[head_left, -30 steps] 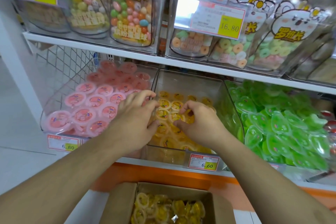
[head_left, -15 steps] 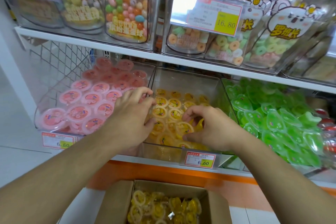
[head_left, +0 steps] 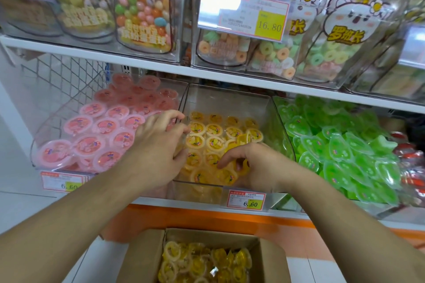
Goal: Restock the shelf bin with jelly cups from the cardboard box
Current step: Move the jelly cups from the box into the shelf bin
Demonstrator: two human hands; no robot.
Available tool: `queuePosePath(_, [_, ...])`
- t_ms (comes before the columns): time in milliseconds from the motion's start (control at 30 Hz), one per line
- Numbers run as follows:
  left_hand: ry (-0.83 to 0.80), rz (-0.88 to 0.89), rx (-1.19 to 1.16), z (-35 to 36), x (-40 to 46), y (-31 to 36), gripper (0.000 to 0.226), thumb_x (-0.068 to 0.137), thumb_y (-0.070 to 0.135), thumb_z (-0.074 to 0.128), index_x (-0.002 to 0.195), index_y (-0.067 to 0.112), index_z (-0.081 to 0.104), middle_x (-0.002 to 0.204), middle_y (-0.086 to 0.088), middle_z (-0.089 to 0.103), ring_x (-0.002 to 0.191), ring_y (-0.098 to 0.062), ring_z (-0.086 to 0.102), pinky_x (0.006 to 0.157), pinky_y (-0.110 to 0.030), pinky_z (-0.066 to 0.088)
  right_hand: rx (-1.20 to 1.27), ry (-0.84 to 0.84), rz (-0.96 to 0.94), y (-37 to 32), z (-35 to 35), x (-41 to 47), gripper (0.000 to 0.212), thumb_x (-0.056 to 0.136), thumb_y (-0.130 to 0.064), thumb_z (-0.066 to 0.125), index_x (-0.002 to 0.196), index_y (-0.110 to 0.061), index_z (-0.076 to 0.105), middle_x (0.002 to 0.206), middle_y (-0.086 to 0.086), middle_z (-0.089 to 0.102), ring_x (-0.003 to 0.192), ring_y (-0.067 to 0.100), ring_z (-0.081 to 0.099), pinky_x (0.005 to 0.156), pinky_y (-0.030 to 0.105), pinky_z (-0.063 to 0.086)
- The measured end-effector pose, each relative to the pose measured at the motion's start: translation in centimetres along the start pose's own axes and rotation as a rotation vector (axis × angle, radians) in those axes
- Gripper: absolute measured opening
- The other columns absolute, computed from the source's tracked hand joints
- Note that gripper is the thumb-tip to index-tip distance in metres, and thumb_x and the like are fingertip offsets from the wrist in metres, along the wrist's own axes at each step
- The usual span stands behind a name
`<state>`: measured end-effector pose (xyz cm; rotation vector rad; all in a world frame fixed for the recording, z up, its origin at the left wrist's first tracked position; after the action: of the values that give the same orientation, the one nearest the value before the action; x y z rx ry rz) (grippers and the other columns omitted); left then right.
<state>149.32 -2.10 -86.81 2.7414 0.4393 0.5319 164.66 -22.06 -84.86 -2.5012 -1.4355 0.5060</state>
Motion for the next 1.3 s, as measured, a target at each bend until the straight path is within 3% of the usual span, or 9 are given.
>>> queuePosePath(300, [0.013, 0.006, -0.008, 0.3, 0.1, -0.1, 0.039, 0.092, 0.037, 0.069, 0.13, 0.031, 0.06, 0.149, 0.015, 0.03, 0.14, -0.018, 0.029, 0.114, -0.043, 0.026, 0.093, -0.03, 0.002, 0.5, -0.5, -0.4, 0.056, 0.078, -0.022, 0.091, 0.122, -0.051, 0.072, 0.094, -0.01, 0.06, 0.063, -0.006, 0.049, 0.06, 0.012, 0.041])
queuePosePath(433, [0.015, 0.005, -0.01, 0.3, 0.0, -0.2, 0.039, 0.092, 0.037, 0.069, 0.129, 0.032, 0.06, 0.15, 0.015, 0.03, 0.14, -0.017, 0.029, 0.115, -0.043, 0.026, 0.2, 0.143, 0.007, 0.7, -1.4, -0.3, 0.045, 0.081, -0.017, 0.089, 0.111, -0.048, 0.076, 0.087, -0.008, 0.068, 0.061, -0.001, 0.052, 0.064, 0.014, 0.043])
queuePosePath(567, [0.007, 0.001, -0.005, 0.2, 0.0, -0.1, 0.039, 0.092, 0.038, 0.068, 0.13, 0.032, 0.059, 0.151, 0.015, 0.029, 0.141, -0.016, 0.027, 0.116, -0.042, 0.024, 0.085, 0.386, 0.017, 1.3, -1.8, 0.4, 0.048, 0.082, -0.006, 0.083, 0.114, -0.041, 0.075, 0.118, -0.014, 0.066, 0.106, 0.004, 0.061, 0.095, 0.019, 0.046])
queuePosePath(700, [-0.003, -0.005, -0.008, 0.1, 0.0, 0.1, 0.039, 0.093, 0.037, 0.068, 0.13, 0.032, 0.06, 0.151, 0.015, 0.03, 0.141, -0.017, 0.027, 0.116, -0.044, 0.024, -0.071, 0.322, 0.035, 1.2, -1.4, 1.3, 0.056, 0.085, -0.007, 0.079, 0.132, -0.037, 0.069, 0.152, -0.013, 0.053, 0.142, 0.015, 0.045, 0.115, 0.02, 0.027])
queuePosePath(867, [-0.01, -0.014, 0.001, -0.1, 0.0, 0.2, 0.038, 0.093, 0.038, 0.067, 0.13, 0.033, 0.059, 0.151, 0.015, 0.028, 0.142, -0.017, 0.025, 0.117, -0.044, 0.023, -0.172, 0.258, 0.076, 1.0, -0.8, 1.6, 0.047, 0.083, -0.036, 0.086, 0.125, -0.048, 0.068, 0.146, -0.03, 0.052, 0.133, 0.02, 0.033, 0.106, 0.033, 0.023])
queuePosePath(967, [-0.006, -0.008, 0.006, -0.1, -0.1, 0.3, 0.039, 0.093, 0.039, 0.067, 0.13, 0.033, 0.058, 0.151, 0.015, 0.028, 0.142, -0.017, 0.026, 0.117, -0.044, 0.023, -0.163, 0.277, 0.106, 1.3, -0.4, 1.8, 0.039, 0.082, -0.038, 0.087, 0.115, -0.046, 0.069, 0.138, -0.02, 0.058, 0.13, 0.022, 0.035, 0.099, 0.031, 0.024])
queuePosePath(1100, [-0.003, 0.005, 0.036, -0.2, -0.1, 0.4, 0.039, 0.093, 0.039, 0.067, 0.131, 0.033, 0.059, 0.151, 0.013, 0.03, 0.141, -0.017, 0.024, 0.116, -0.044, 0.022, -0.061, 0.309, 0.183, 1.1, -0.5, 1.1, 0.037, 0.085, -0.032, 0.085, 0.114, -0.048, 0.068, 0.127, -0.001, 0.047, 0.124, 0.028, 0.043, 0.107, 0.035, 0.038])
queuePosePath(1233, [0.062, 0.11, 0.029, -1.0, 0.3, 1.7, 0.038, 0.093, 0.037, 0.067, 0.13, 0.03, 0.062, 0.146, 0.012, 0.041, 0.138, -0.016, 0.031, 0.116, -0.044, 0.029, 0.232, 0.481, 0.099, 0.5, -2.1, 0.2, 0.04, 0.081, -0.016, 0.088, 0.109, -0.04, 0.073, 0.11, -0.011, 0.066, 0.103, 0.01, 0.06, 0.097, 0.029, 0.049])
queuePosePath(1300, [0.059, 0.149, -0.121, -1.3, 0.6, 3.2, 0.038, 0.095, 0.035, 0.068, 0.132, 0.03, 0.062, 0.138, 0.016, 0.047, 0.127, -0.006, 0.047, 0.108, -0.034, 0.043, 0.486, 0.498, 0.023, 0.3, -2.7, -0.1, 0.045, 0.076, 0.001, 0.089, 0.106, -0.03, 0.075, 0.101, -0.007, 0.074, 0.092, 0.008, 0.066, 0.087, 0.03, 0.056])
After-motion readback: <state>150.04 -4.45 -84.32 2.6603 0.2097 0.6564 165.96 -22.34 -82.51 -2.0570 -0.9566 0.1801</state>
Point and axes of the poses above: each hand's wrist, its own x-axis towards the middle knuckle, its own z-axis out of the palm, y = z × x, the point moved 1 cm from there along x, towards the middle knuckle
